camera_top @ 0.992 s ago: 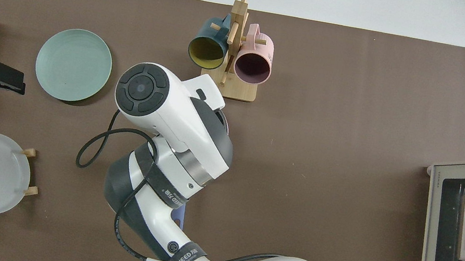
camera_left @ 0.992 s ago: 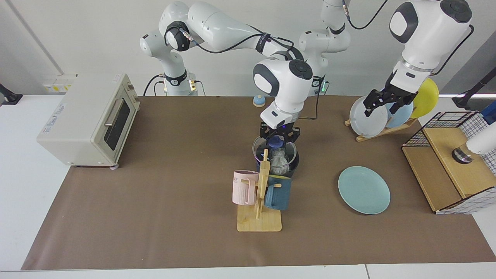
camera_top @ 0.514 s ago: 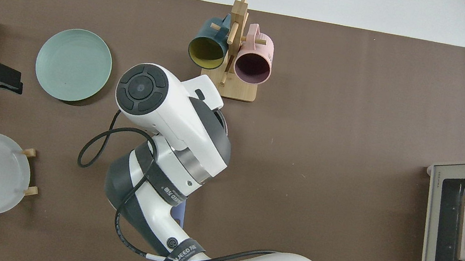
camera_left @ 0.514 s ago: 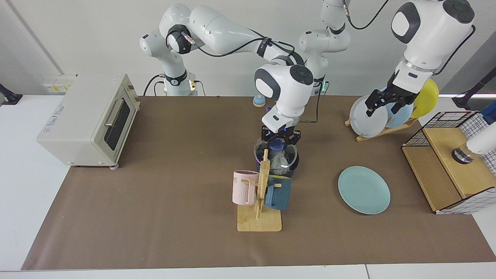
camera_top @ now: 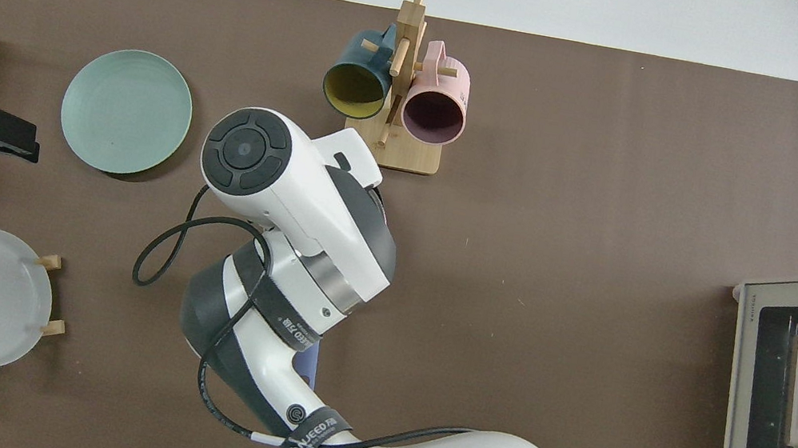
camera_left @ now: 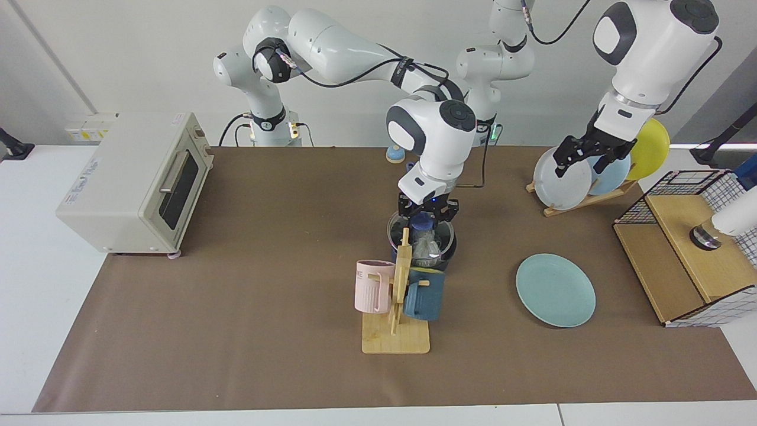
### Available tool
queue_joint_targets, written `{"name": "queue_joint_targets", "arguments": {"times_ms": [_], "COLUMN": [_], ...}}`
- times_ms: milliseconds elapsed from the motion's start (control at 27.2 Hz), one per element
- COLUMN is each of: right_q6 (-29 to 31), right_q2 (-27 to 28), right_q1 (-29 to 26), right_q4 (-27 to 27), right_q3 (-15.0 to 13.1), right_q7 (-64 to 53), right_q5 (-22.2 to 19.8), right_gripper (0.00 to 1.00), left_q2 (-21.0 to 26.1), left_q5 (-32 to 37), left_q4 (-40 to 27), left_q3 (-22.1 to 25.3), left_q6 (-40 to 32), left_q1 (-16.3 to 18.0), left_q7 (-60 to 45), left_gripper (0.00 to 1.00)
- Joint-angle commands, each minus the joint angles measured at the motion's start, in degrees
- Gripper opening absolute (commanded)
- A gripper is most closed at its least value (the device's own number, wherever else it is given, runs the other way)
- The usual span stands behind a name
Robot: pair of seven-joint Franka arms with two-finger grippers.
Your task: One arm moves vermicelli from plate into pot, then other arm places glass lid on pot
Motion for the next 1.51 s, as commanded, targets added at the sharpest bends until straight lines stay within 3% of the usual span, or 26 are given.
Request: {"name": "queue_joint_targets", "arguments": {"times_ms": [0,661,1469], "right_q6": [1.2,4.4,1.5], "right_q2": [1.8,2.3,1.9], "right_q1": [-0.9,-0.8,-0.6], "right_q4": [1.9,1.9,1.8], "right_q3": [0.5,0.4,-0.1], "right_q7": [-2.2,-4.8,-7.7], "right_q5": [1.3,1.3,0.5], "right_gripper": [0.00,0.00,0.00], "left_q2": [-1.3,-1.4,-1.4], "left_q5": [0.7,0.7,0.7], "left_q4": [-0.6,-0.4,-0.4], "left_q3": [-0.2,-0.2,-0.2], "left_q6": [-0.2,-0.2,-0.2], "left_q1": [0.3,0.3,0.3], "left_q7": [-0.3,-0.3,-0.3], "left_gripper": [1.00,1.00,1.00]}}
